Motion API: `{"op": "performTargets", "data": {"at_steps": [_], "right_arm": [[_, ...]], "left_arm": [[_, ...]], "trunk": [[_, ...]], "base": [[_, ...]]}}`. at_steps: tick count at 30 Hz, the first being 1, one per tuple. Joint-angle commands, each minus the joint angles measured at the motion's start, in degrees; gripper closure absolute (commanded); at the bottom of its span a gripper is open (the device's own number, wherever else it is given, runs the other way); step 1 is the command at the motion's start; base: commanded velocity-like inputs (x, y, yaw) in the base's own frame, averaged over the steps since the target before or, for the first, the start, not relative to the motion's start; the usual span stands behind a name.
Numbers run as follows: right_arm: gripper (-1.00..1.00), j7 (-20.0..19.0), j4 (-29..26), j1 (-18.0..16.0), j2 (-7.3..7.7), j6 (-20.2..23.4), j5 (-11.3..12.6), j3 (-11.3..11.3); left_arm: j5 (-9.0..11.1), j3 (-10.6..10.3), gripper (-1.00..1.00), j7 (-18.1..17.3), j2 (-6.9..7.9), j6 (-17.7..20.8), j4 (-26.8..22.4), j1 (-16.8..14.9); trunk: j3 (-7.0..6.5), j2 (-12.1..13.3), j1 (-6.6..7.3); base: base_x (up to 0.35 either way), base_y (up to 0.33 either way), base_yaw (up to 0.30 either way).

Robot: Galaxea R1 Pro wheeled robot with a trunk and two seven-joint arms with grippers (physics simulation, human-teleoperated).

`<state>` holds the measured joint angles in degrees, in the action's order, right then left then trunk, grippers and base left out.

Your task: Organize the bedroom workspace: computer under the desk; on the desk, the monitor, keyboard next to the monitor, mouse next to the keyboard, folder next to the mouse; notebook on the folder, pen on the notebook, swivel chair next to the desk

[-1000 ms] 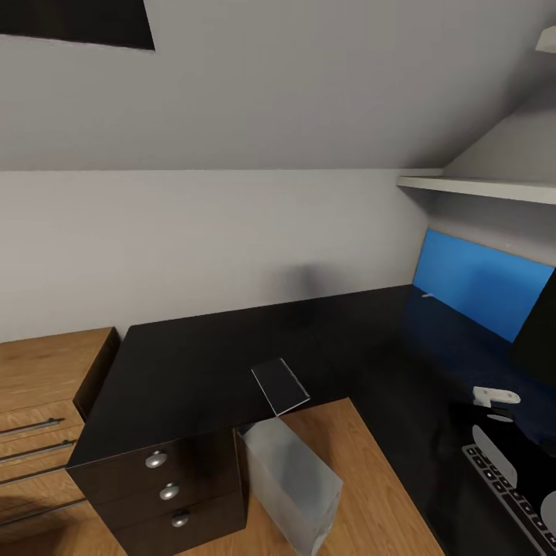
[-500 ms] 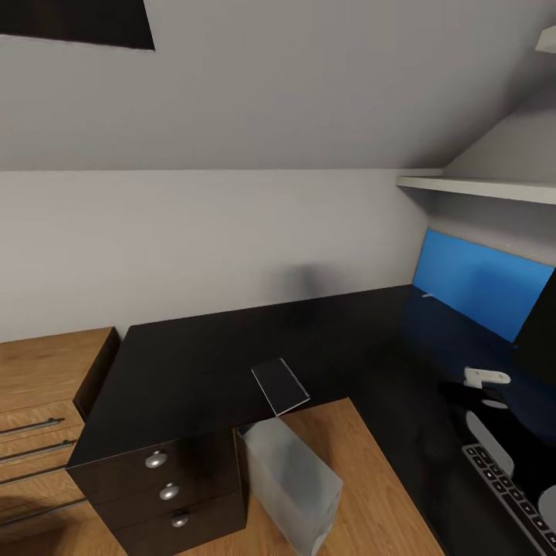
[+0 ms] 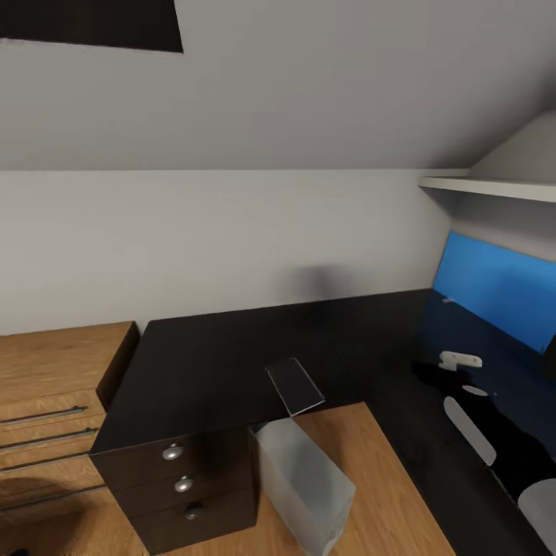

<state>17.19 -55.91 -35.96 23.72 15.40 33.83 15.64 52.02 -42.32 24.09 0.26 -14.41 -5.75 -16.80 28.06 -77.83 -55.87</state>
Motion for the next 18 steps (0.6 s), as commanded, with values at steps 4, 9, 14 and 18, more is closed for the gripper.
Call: {"op": "performTargets", "data": {"at_steps": [4,9,14,18], "right_arm": [[-1.00,5.83,-0.27,0.02,-3.10,-0.05,0.22,0.48],[-1.00,9.30,-0.33,0.09,-5.04,-0.10,0.09,0.68],[-1.00,10.27,-0.34,0.29,-6.17,-0.16,-0.43,2.02],[-1.00,12.97,-0.34,0.40,-8.00,-0.19,-0.63,3.08]], "left_arm": [[0.51,-0.47,-1.00,0.26,0.08,-0.09,-0.06,-0.01],[0.54,-0.48,-1.00,0.26,0.09,-0.09,0.01,0.01],[0.52,-0.48,-1.00,0.26,0.09,-0.09,0.04,0.02],[0.52,-0.48,-1.00,0.26,0.09,-0.09,0.04,-0.02]], "trunk": [[0.06,-0.04,0.00],[0.06,-0.04,0.00],[0.06,-0.04,0.00],[0.06,-0.04,0.00]], "base": [[0.000,0.000,0.265],[0.000,0.000,0.268],[0.000,0.000,0.269],[0.000,0.000,0.269]]}}
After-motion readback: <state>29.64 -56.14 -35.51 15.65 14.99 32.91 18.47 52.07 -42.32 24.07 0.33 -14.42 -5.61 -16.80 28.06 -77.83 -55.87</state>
